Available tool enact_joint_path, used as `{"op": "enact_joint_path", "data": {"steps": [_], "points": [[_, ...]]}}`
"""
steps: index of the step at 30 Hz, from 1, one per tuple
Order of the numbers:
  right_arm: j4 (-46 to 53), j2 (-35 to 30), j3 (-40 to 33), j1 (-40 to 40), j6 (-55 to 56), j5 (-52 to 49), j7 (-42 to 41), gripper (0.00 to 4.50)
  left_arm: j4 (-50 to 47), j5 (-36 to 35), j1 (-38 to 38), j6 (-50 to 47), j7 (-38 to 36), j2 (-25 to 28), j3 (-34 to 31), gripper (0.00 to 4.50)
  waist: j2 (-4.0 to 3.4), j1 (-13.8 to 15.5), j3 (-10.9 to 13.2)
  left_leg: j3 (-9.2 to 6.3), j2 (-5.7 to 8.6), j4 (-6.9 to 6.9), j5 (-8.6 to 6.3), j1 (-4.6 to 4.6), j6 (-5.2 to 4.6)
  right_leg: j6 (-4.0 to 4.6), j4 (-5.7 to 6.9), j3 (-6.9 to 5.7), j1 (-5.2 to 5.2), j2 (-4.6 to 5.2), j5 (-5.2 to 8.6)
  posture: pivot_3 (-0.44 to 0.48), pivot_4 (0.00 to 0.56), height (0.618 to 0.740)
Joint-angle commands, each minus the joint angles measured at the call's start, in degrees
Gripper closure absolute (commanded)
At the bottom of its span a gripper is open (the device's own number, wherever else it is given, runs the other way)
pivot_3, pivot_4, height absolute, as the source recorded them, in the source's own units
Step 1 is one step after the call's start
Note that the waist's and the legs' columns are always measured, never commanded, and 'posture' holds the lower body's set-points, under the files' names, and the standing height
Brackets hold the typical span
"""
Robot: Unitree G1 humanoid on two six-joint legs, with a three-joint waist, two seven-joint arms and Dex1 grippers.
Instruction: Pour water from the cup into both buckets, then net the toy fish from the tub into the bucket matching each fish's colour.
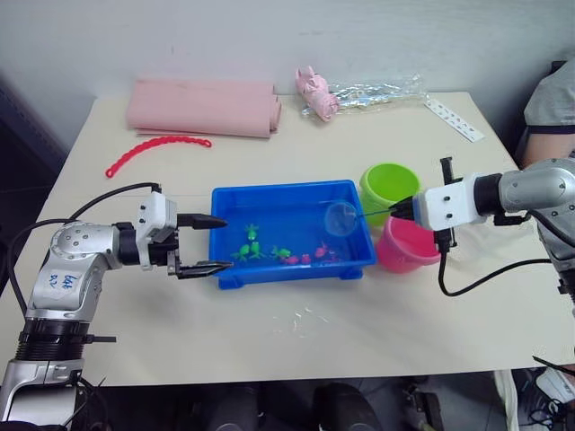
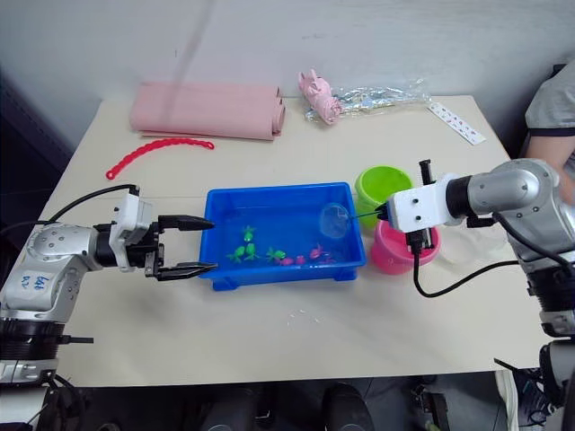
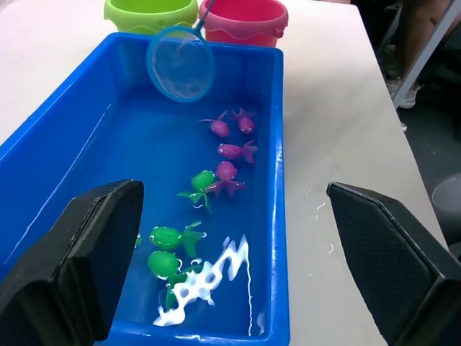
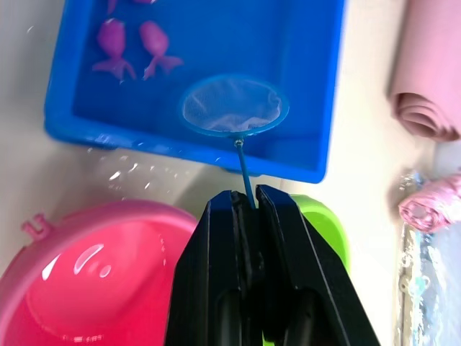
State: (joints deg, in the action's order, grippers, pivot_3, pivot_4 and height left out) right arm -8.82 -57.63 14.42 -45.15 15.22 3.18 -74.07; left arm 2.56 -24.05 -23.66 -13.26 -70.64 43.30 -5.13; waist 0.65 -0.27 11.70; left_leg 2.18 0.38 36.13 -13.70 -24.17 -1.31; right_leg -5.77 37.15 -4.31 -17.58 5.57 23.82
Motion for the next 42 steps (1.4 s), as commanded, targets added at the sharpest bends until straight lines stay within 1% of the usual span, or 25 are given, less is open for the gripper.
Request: {"op": "enact_joint_path", "data": {"steps": [1,11,19,26,36,42], "points": [[2.1,-0.33,1.08,-1.97,-1.17,1.78,-3.01,4.5,-1.73,-0.06,-0.04,0.42,0.67,-0.25,0.12,0.04,0.0,0.01,0.0,0.0,0.0,0.0,0.0,-0.01,0.0,0.0,0.0,0.0,0.0,0.0,0.0,0.0,0.15,0.74],[6.34,1.01,4.18,-3.65,-7.99,7.26,-6.16,4.5,-1.6,0.02,-0.43,1.14,1.35,-1.8,1.66,0.04,0.0,0.04,0.0,0.0,0.0,0.11,0.0,0.0,0.0,0.0,0.18,0.0,0.0,0.01,0.0,0.0,0.15,0.74],[9.16,1.16,5.51,-3.68,-16.0,7.95,-10.7,4.5,-0.79,0.16,-1.3,1.59,1.33,-2.38,1.89,0.04,0.0,0.1,0.0,-0.01,0.0,0.12,0.0,0.0,0.0,0.0,0.19,0.0,0.0,0.01,0.0,0.0,0.15,0.74],[6.67,3.36,5.93,-5.41,-21.42,9.01,-10.5,4.5,-1.34,-0.1,-0.72,1.58,1.55,-2.35,1.48,0.04,0.0,0.09,0.0,-0.02,0.0,0.14,0.0,0.0,0.0,0.0,0.22,0.0,0.0,0.01,0.0,0.0,0.15,0.74],[5.44,6.66,5.55,-3.34,-29.22,7.9,-9.62,4.5,-1.75,-0.25,-0.12,1.38,1.88,-1.72,0.98,0.04,0.0,0.09,0.0,-0.01,0.0,0.15,0.0,0.0,0.0,0.0,0.26,0.0,0.0,0.01,0.0,0.0,0.15,0.74],[5.77,8.98,5.12,-2.74,-35.22,5.24,-9.6,4.5,-1.31,-0.16,-0.47,1.52,1.74,-1.42,0.98,0.04,0.0,0.05,0.0,-0.02,0.0,0.16,0.0,0.0,0.0,0.0,0.27,0.0,0.0,0.01,0.0,0.0,0.15,0.74]]}}
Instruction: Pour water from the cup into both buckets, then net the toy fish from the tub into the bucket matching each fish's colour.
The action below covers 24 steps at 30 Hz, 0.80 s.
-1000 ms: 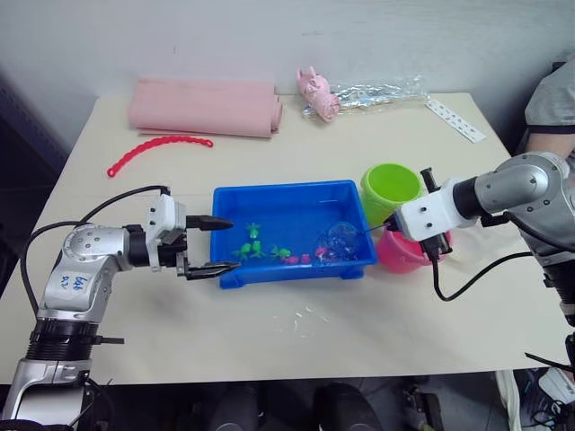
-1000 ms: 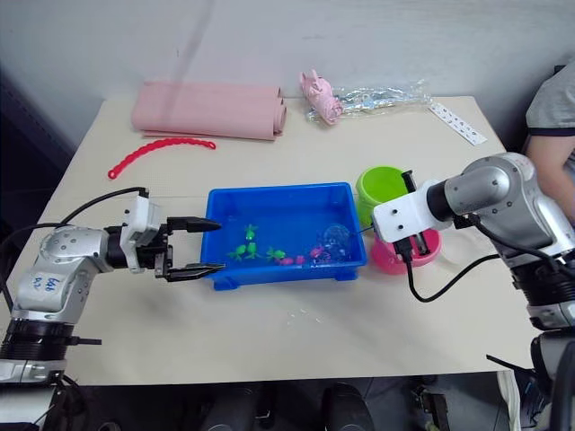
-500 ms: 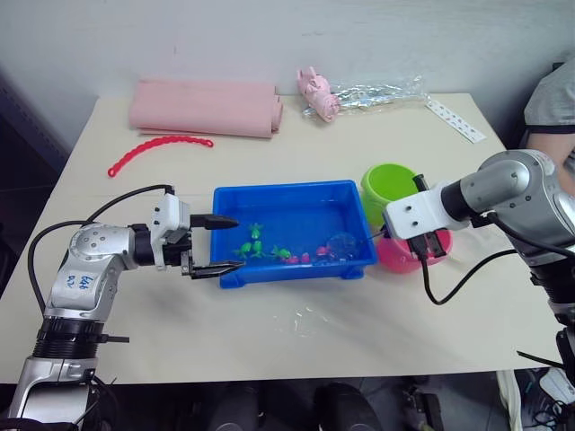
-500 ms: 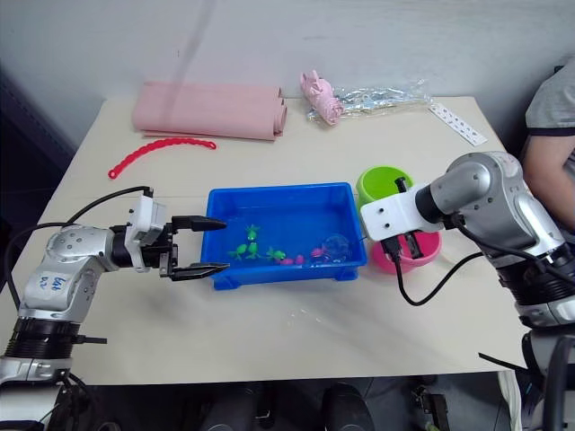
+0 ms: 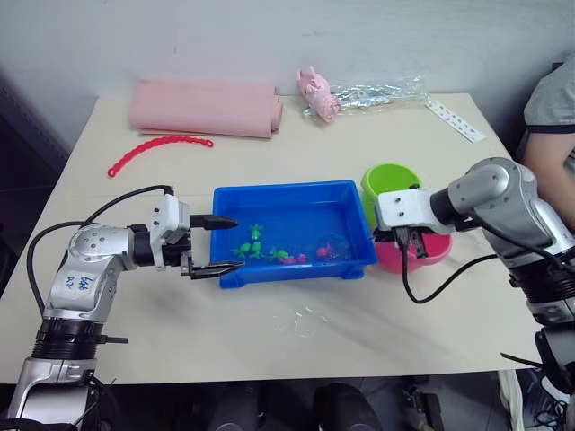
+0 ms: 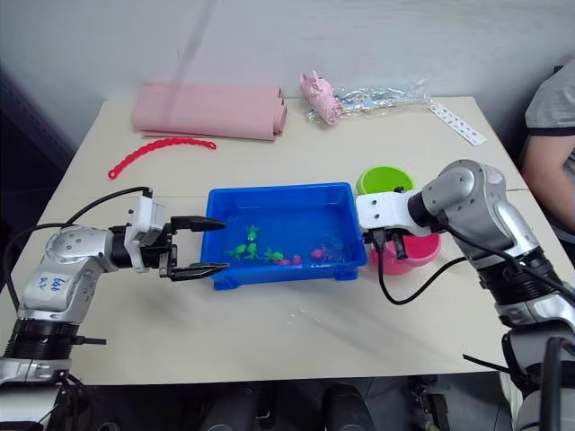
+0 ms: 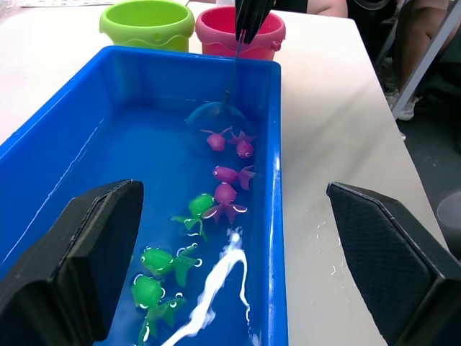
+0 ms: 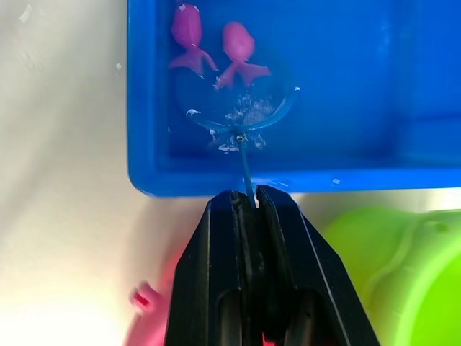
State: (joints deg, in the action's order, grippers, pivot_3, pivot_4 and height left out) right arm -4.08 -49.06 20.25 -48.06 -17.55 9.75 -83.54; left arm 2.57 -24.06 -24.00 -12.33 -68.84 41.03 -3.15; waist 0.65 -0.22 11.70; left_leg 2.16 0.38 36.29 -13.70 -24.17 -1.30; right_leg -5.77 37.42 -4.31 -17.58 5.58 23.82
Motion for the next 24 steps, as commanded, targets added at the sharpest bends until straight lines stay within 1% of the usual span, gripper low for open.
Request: {"op": "enact_joint_path", "data": {"steps": [1,12,19,24], "points": [[1.16,0.83,-0.9,0.35,-3.53,-1.81,0.0,4.5,-1.32,-0.18,-0.14,0.59,-0.09,0.93,-1.05,0.04,0.0,0.0,0.0,0.0,0.0,0.0,0.0,0.0,0.0,0.0,0.0,0.0,0.0,0.0,0.0,0.0,0.15,0.74],[1.84,2.83,-0.75,1.4,-6.63,-3.73,2.4,4.5,-1.73,-0.34,0.12,0.31,-0.02,1.52,-1.3,0.04,0.0,-0.04,0.0,0.0,0.0,-0.01,0.0,0.0,0.0,0.0,0.01,0.0,-0.01,-0.01,0.0,0.0,0.15,0.74],[0.92,1.51,-0.74,1.89,-6.52,-3.8,2.25,4.5,-2.62,-0.58,1.08,-0.05,0.15,1.59,-1.43,0.04,0.0,-0.05,0.0,0.0,0.0,-0.01,0.0,0.0,0.01,0.0,0.01,0.0,-0.01,-0.01,0.0,0.0,0.15,0.74],[-2.29,-0.07,-0.44,0.15,-3.6,-2.34,1.93,4.5,-3.1,-0.64,1.54,-0.21,0.3,1.58,-1.41,0.04,0.0,-0.03,0.0,0.01,0.0,-0.01,0.0,0.01,0.0,0.0,0.0,0.01,-0.01,0.0,0.0,0.0,0.15,0.74]]}}
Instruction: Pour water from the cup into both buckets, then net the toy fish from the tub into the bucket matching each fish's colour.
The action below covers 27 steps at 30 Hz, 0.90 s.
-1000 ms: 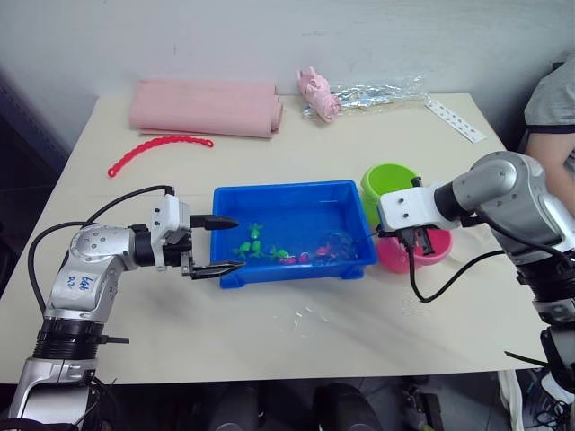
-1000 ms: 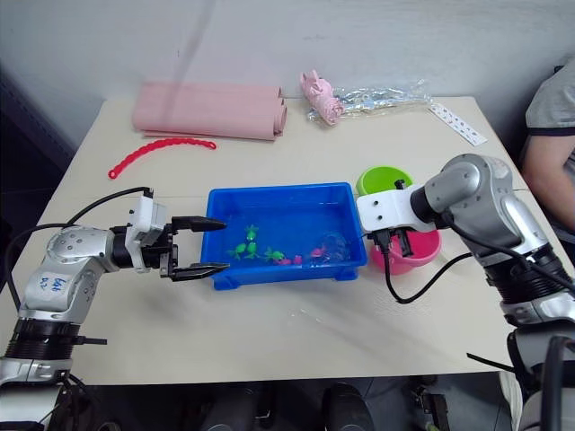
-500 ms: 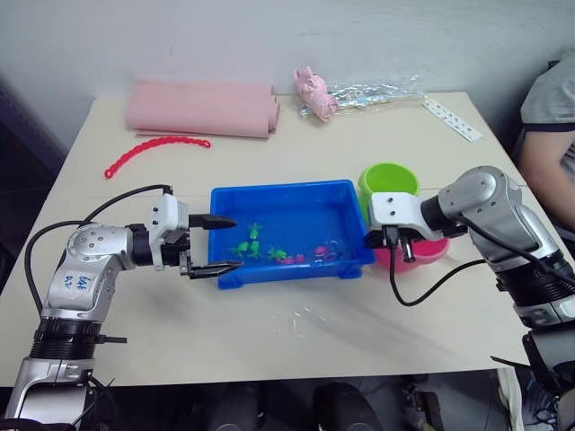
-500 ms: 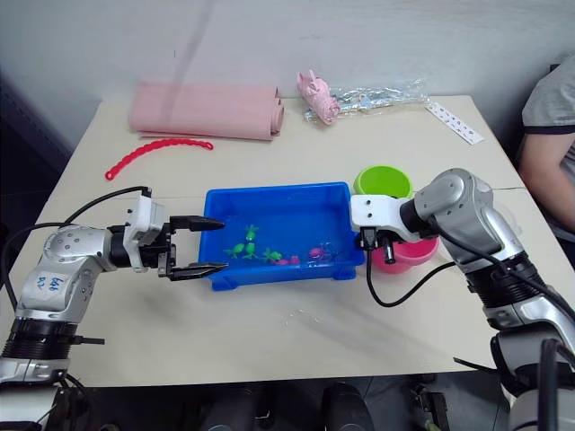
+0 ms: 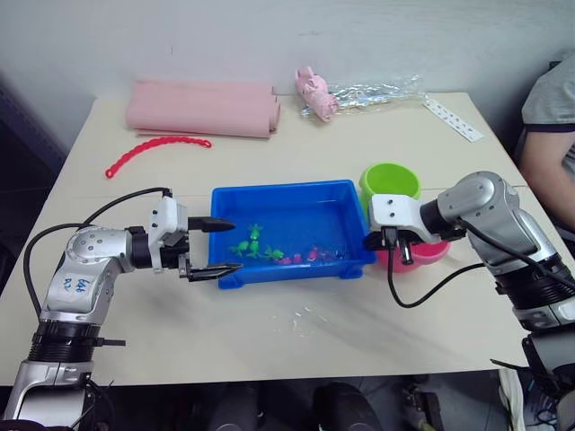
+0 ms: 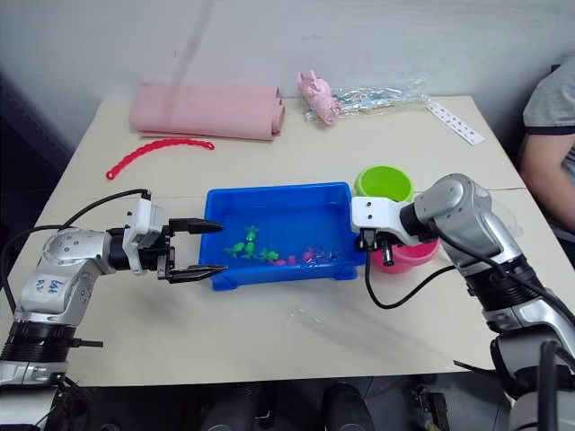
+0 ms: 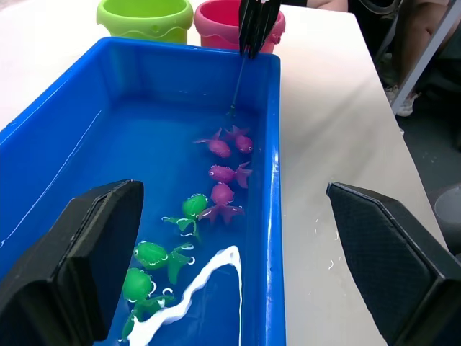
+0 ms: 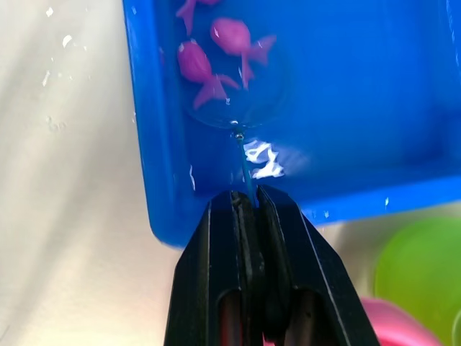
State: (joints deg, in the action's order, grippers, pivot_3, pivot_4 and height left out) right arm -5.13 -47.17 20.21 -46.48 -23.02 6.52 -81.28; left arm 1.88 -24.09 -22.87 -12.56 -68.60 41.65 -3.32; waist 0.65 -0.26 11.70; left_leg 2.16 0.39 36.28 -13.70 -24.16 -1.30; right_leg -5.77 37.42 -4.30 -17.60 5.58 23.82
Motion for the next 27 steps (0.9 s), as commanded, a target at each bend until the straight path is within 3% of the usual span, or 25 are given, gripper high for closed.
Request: {"op": "enact_joint_path", "data": {"steps": [1,8,27], "points": [[-1.69,-2.11,-0.32,-1.7,2.46,1.12,-0.33,4.5,-2.5,-0.61,0.46,0.0,0.11,0.94,-1.22,0.04,0.0,0.06,0.0,0.0,0.0,0.0,0.0,0.0,0.0,0.0,0.0,0.0,0.0,0.0,0.0,0.0,0.15,0.74],[-5.62,-3.56,0.22,-4.39,7.02,2.34,-1.44,4.5,-3.12,-0.61,0.89,-0.11,0.3,0.91,-1.21,0.04,0.0,0.12,0.0,-0.01,0.01,0.02,0.0,0.0,0.0,0.0,0.0,-0.01,0.01,0.01,0.0,0.0,0.15,0.74],[-6.37,-2.6,-0.44,-5.36,2.22,-1.16,-6.32,4.5,-2.85,-0.68,1.01,-0.14,0.46,1.05,-1.6,0.04,0.0,0.1,0.0,-0.01,0.01,0.02,0.0,-0.01,0.0,0.0,0.0,-0.02,0.01,0.01,0.0,0.0,0.15,0.74]]}}
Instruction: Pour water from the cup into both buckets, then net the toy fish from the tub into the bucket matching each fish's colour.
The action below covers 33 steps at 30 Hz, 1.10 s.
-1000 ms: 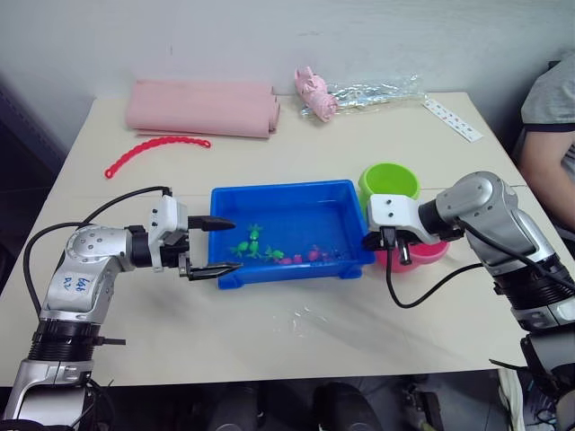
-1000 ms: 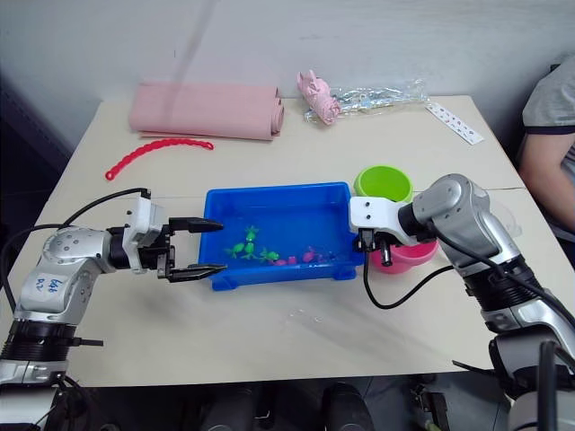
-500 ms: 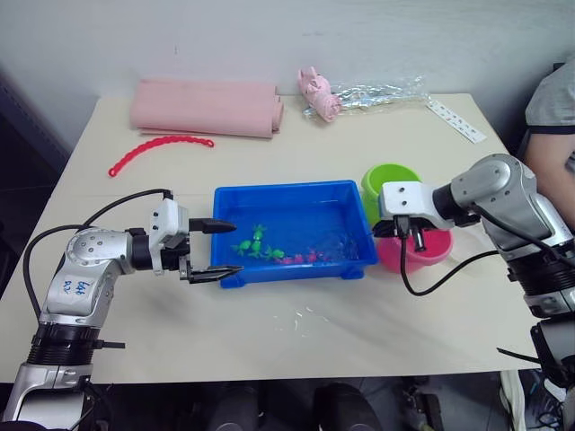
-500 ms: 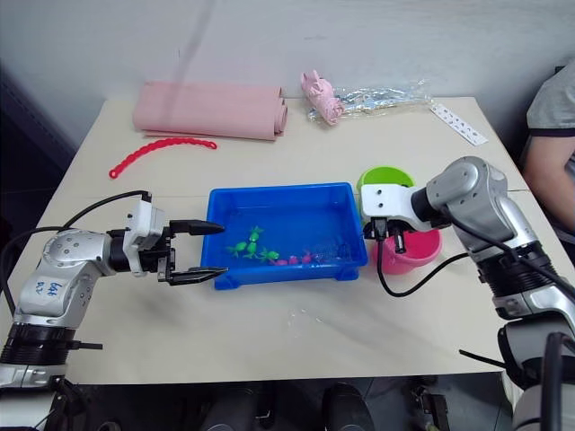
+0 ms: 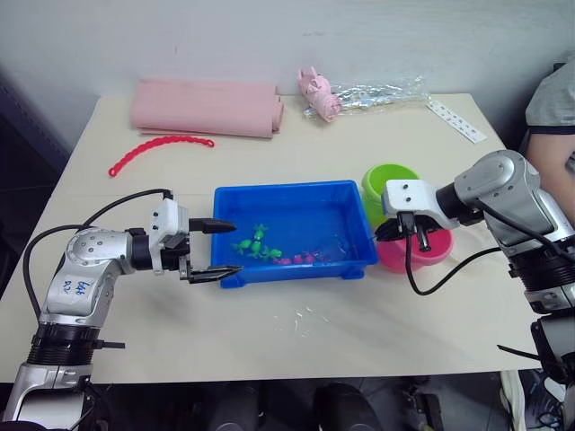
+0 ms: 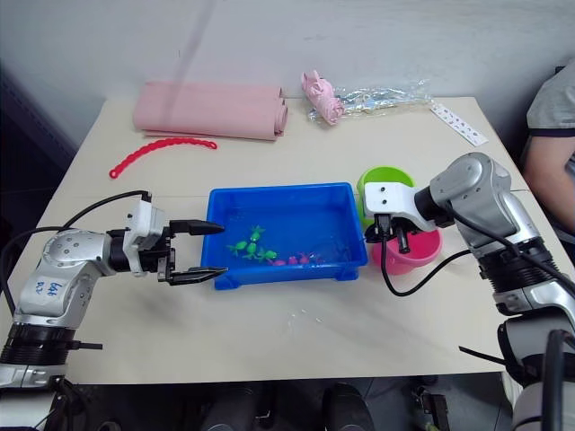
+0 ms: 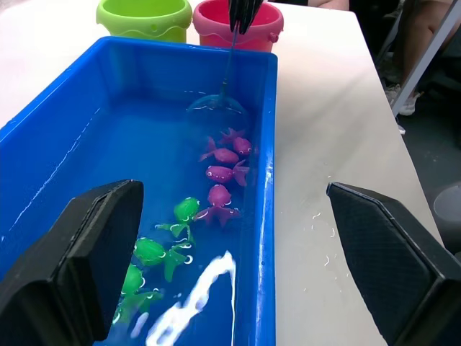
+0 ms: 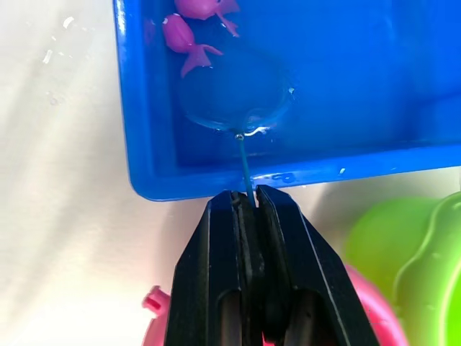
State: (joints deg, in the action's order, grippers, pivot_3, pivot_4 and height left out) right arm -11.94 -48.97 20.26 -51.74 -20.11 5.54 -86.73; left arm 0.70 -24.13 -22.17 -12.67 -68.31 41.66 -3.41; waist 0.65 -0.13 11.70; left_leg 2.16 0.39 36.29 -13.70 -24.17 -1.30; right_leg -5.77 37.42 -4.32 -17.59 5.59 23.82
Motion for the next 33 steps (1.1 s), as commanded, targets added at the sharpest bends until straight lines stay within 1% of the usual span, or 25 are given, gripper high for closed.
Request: {"op": "enact_joint_path", "data": {"steps": [1,11,24,33], "points": [[0.33,-0.47,-0.72,-0.03,-1.39,-0.42,-0.25,4.5,-1.67,-0.65,0.31,-0.05,0.19,1.04,-1.53,0.04,0.0,-0.03,0.0,0.0,0.0,0.0,0.0,0.0,0.0,0.0,0.0,0.0,0.0,0.0,0.0,0.0,0.15,0.74],[-0.74,0.9,-2.76,0.76,-6.82,-3.73,2.7,4.5,-1.57,-0.59,0.44,0.06,0.19,1.1,-1.63,0.04,0.0,-0.05,0.0,0.0,0.0,0.0,0.0,0.0,0.0,0.0,0.0,0.0,0.0,0.0,0.0,0.0,0.15,0.74],[4.67,1.49,-3.26,4.35,-12.47,-8.24,4.83,4.5,-1.75,-0.53,0.51,0.07,0.36,1.13,-1.69,0.04,0.0,-0.07,0.0,0.0,0.0,-0.02,0.0,0.0,0.0,0.0,0.0,0.0,-0.01,-0.01,0.0,0.0,0.15,0.74],[3.88,1.02,-4.07,3.27,-14.95,-9.89,6.33,4.5,-1.56,-0.52,0.34,0.09,0.2,1.41,-1.76,0.04,0.0,-0.1,0.0,0.0,0.0,-0.02,0.0,0.0,0.0,0.0,0.0,0.0,-0.01,-0.01,0.0,0.0,0.15,0.74]]}}
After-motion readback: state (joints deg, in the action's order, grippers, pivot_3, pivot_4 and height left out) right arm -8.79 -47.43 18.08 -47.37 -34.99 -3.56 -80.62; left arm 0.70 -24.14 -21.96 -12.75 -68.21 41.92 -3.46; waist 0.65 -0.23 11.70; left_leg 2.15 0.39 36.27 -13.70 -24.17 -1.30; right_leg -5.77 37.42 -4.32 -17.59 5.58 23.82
